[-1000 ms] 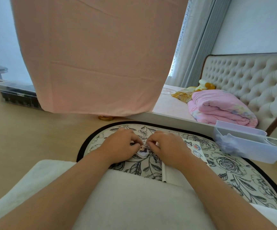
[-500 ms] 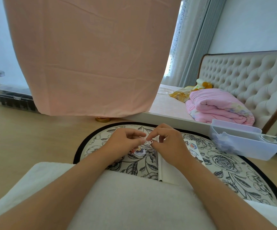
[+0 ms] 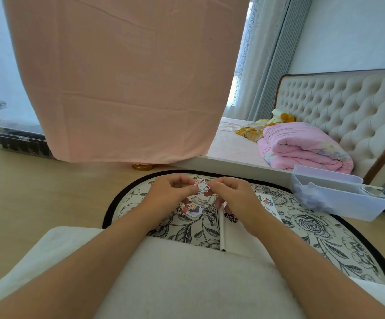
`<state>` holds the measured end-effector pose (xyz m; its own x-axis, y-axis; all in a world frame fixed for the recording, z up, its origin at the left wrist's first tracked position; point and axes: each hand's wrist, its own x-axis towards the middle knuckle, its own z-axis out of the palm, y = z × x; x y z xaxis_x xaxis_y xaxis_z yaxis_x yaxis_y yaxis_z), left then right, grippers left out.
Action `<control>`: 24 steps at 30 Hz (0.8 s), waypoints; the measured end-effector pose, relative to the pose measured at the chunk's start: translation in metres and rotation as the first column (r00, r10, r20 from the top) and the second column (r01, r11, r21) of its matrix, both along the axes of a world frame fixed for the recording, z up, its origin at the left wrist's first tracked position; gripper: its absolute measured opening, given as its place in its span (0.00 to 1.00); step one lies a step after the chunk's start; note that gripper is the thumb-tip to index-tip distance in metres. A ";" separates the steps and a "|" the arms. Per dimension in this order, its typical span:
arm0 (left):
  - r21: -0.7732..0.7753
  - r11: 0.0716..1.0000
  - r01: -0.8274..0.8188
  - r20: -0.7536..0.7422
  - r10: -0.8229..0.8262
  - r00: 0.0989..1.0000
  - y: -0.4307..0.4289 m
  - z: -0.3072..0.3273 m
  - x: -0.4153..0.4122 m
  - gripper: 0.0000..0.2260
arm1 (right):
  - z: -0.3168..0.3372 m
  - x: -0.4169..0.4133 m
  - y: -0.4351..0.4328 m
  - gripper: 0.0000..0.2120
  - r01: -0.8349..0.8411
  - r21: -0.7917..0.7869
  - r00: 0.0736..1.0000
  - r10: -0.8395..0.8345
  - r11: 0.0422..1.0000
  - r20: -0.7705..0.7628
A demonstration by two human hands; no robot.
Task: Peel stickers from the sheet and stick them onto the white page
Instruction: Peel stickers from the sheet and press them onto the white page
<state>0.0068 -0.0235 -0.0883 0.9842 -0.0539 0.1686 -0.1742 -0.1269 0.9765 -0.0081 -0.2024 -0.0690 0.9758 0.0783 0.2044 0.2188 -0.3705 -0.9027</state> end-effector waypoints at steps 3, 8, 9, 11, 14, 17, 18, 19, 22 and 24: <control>0.026 0.999 0.029 0.024 -0.030 0.999 -0.004 0.000 -0.002 0.03 | -0.001 -0.002 -0.002 0.03 0.024 0.016 1.000 -0.024 1.000 0.011; 0.111 0.993 0.027 0.101 -0.038 0.994 -0.020 -0.006 -0.006 0.03 | -0.001 -0.007 -0.010 0.02 0.068 0.118 0.996 -0.060 0.991 -0.068; 0.123 0.992 0.029 0.128 -0.045 0.991 -0.024 -0.008 -0.008 0.03 | -0.001 -0.009 -0.014 0.02 0.067 0.134 0.995 -0.056 0.989 -0.085; 0.164 0.986 0.037 0.181 -0.067 0.981 -0.032 -0.010 -0.013 0.04 | 0.000 -0.014 -0.023 0.02 0.051 0.141 0.994 -0.037 0.989 -0.100; 0.190 0.981 0.030 0.230 -0.074 0.970 -0.045 -0.010 -0.020 0.03 | 0.000 -0.025 -0.038 0.03 0.002 0.104 0.997 0.006 0.995 -0.074; 0.242 0.970 0.007 0.259 -0.071 0.963 -0.061 -0.005 -0.022 0.04 | 0.000 -0.032 -0.052 0.04 -0.007 0.069 0.999 0.010 0.998 -0.038; 0.245 0.970 -0.001 0.256 -0.063 0.965 -0.066 -0.004 -0.022 0.04 | 0.000 -0.033 -0.056 0.04 0.008 0.071 0.999 -0.006 0.997 -0.033; 0.243 0.970 -0.005 0.249 -0.057 0.967 -0.071 -0.002 -0.022 0.04 | 0.001 -0.033 -0.060 0.04 0.029 0.081 0.999 -0.027 0.996 -0.031; 0.261 0.965 -0.015 0.248 -0.052 0.967 -0.084 0.003 -0.020 0.05 | 0.003 -0.032 -0.069 0.04 0.088 0.114 0.996 -0.085 0.990 -0.033; 0.286 0.958 -0.028 0.261 -0.050 0.964 -0.093 0.006 -0.016 0.05 | 0.003 -0.029 -0.076 0.03 0.138 0.099 0.990 -0.136 0.985 -0.028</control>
<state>-0.0095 -0.1165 -0.0824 0.9055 -0.1490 0.3972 -0.4230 -0.3894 0.8182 -0.0371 -0.2779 -0.0662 0.9800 -0.0765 0.1838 0.1528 -0.3027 -0.9408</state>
